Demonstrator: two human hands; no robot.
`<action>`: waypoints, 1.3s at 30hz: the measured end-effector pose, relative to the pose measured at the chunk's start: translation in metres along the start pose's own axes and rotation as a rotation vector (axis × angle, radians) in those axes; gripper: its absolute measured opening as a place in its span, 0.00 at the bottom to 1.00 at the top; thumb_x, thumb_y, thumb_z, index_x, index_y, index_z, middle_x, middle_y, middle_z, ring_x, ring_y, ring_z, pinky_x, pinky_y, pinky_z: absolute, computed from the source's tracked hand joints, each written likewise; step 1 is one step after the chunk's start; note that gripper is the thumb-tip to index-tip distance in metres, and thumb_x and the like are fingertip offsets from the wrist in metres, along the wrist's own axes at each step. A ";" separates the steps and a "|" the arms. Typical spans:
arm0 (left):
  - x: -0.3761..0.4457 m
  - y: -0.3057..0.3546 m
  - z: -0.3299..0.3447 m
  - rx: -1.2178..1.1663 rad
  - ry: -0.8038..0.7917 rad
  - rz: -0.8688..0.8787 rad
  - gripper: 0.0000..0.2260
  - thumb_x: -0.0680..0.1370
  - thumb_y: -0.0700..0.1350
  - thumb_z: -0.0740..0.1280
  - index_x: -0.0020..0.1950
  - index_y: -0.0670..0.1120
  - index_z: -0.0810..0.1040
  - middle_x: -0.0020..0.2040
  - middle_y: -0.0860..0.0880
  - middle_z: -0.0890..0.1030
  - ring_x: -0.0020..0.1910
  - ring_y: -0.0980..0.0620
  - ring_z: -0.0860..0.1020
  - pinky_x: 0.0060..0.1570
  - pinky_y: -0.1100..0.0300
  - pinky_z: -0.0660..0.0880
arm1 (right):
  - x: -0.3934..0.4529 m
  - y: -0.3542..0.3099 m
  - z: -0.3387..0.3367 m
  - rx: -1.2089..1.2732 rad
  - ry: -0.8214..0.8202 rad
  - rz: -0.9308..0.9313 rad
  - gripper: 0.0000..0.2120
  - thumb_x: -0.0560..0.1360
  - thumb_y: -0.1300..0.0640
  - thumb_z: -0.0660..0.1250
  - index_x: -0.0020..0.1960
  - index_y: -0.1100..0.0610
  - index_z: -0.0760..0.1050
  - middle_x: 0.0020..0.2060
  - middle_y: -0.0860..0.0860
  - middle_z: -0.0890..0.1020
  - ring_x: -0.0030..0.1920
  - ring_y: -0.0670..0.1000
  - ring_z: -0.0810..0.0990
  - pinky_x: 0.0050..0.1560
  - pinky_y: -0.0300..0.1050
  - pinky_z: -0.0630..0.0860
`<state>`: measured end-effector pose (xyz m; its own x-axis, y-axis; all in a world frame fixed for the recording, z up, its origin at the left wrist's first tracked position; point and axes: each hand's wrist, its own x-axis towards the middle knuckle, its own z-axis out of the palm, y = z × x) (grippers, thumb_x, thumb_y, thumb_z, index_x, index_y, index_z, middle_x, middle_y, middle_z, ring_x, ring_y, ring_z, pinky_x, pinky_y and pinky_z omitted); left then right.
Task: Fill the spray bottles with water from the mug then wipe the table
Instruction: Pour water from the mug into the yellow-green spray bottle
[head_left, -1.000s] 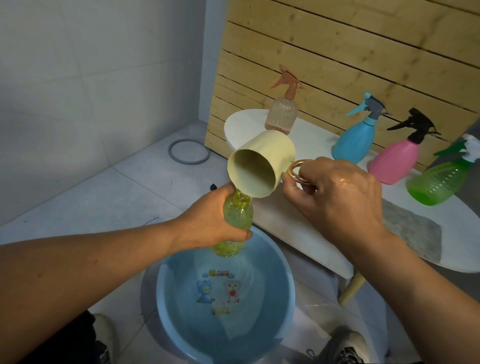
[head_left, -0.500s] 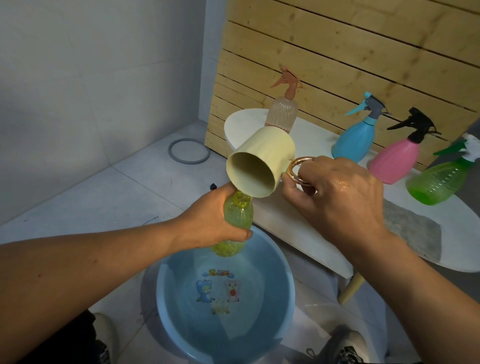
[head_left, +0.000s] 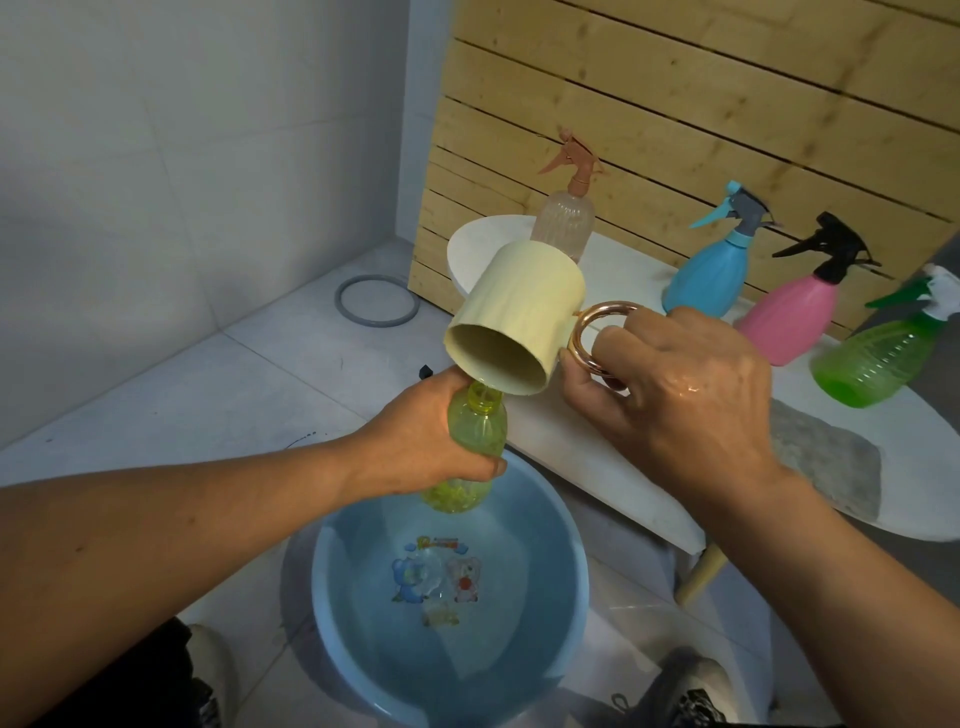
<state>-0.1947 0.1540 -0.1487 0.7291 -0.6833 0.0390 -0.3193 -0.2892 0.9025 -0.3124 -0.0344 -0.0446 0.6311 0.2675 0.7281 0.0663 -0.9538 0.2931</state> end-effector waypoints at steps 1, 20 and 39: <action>0.000 0.000 0.000 0.003 0.001 -0.002 0.26 0.66 0.50 0.84 0.57 0.59 0.74 0.50 0.59 0.82 0.49 0.62 0.82 0.44 0.66 0.78 | 0.000 0.000 0.000 -0.007 0.013 -0.019 0.18 0.82 0.48 0.64 0.36 0.55 0.74 0.29 0.53 0.71 0.31 0.52 0.65 0.32 0.45 0.60; -0.013 -0.044 -0.003 0.040 -0.035 -0.044 0.25 0.66 0.48 0.83 0.57 0.59 0.75 0.55 0.57 0.82 0.52 0.56 0.81 0.52 0.51 0.82 | -0.050 -0.015 0.099 0.840 -0.683 1.067 0.26 0.80 0.39 0.64 0.39 0.61 0.76 0.29 0.48 0.73 0.31 0.47 0.68 0.36 0.44 0.67; -0.038 -0.139 0.068 -0.071 0.063 -0.205 0.23 0.67 0.39 0.81 0.56 0.52 0.76 0.51 0.55 0.80 0.50 0.51 0.81 0.50 0.50 0.81 | -0.226 -0.083 0.205 -0.056 -1.415 0.147 0.16 0.51 0.62 0.82 0.34 0.52 0.80 0.24 0.50 0.78 0.26 0.54 0.79 0.28 0.41 0.70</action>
<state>-0.2196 0.1747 -0.3048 0.8116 -0.5711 -0.1232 -0.1192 -0.3682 0.9221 -0.3023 -0.0439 -0.3608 0.8596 -0.2232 -0.4597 -0.0753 -0.9451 0.3180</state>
